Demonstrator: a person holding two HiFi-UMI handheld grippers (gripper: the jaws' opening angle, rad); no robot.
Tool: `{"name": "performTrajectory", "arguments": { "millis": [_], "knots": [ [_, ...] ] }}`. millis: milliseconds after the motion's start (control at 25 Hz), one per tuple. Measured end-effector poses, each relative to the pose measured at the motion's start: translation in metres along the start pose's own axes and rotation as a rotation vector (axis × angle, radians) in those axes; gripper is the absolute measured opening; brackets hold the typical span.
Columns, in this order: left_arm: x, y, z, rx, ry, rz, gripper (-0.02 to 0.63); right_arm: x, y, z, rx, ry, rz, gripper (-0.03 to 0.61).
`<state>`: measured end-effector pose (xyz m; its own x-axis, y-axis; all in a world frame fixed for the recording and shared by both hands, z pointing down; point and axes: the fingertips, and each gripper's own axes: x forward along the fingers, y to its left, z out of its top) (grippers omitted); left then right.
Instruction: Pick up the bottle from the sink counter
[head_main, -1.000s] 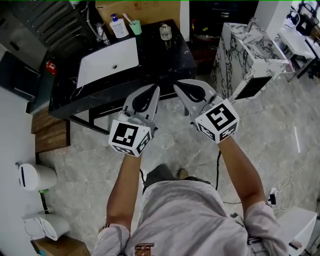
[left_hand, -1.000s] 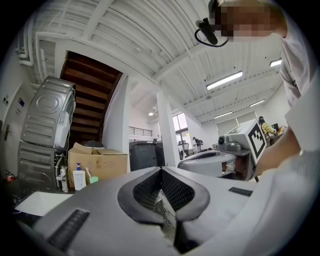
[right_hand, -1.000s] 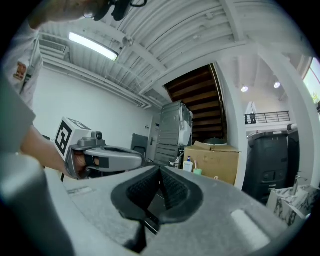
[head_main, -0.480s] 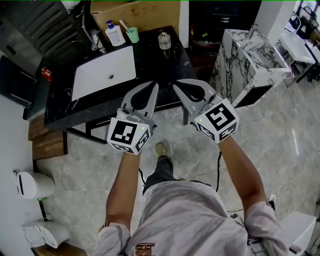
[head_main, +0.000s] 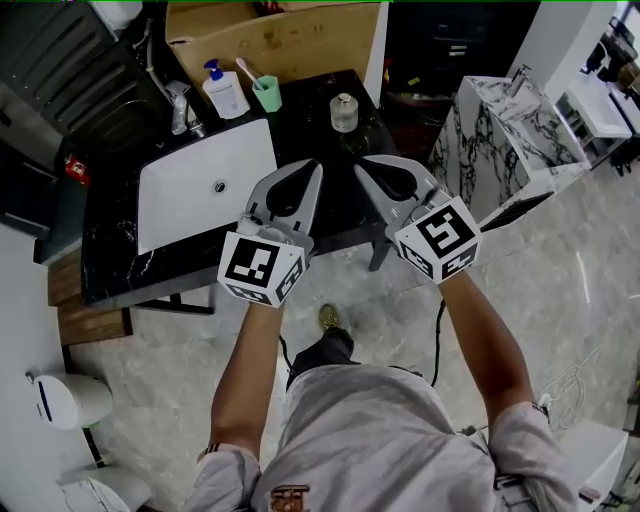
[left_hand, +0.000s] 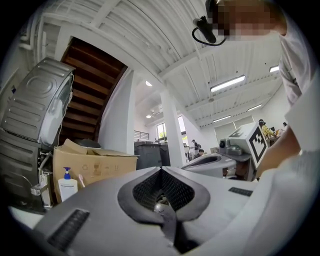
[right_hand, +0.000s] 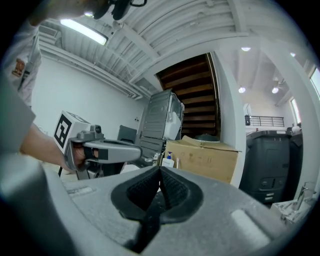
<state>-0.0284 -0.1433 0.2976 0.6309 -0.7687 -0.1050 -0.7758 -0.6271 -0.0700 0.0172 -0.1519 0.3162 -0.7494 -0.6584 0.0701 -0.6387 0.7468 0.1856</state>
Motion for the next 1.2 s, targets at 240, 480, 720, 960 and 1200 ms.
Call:
{"name": "performTrajectory", "arguments": {
  "millis": [240,480,720,960,1200],
  "knots": [
    [0.044,0.051,-0.009,-0.006,-0.001,-0.068,0.0,0.058,-0.043,-0.008,0.01,0.032,-0.06,0.003],
    [0.07,0.081,-0.02,-0.034,0.003,-0.098,0.0,0.09,-0.069,-0.02,0.01,0.08,-0.092,0.014],
    [0.083,0.097,-0.03,-0.044,0.017,-0.095,0.0,0.107,-0.091,-0.041,0.019,0.138,-0.11,0.072],
    [0.102,0.108,-0.039,-0.049,0.029,-0.057,0.0,0.125,-0.107,-0.062,0.035,0.184,-0.077,0.171],
    [0.123,0.112,-0.054,-0.044,0.053,-0.041,0.0,0.144,-0.133,-0.089,0.05,0.239,-0.089,0.293]
  ]
}}
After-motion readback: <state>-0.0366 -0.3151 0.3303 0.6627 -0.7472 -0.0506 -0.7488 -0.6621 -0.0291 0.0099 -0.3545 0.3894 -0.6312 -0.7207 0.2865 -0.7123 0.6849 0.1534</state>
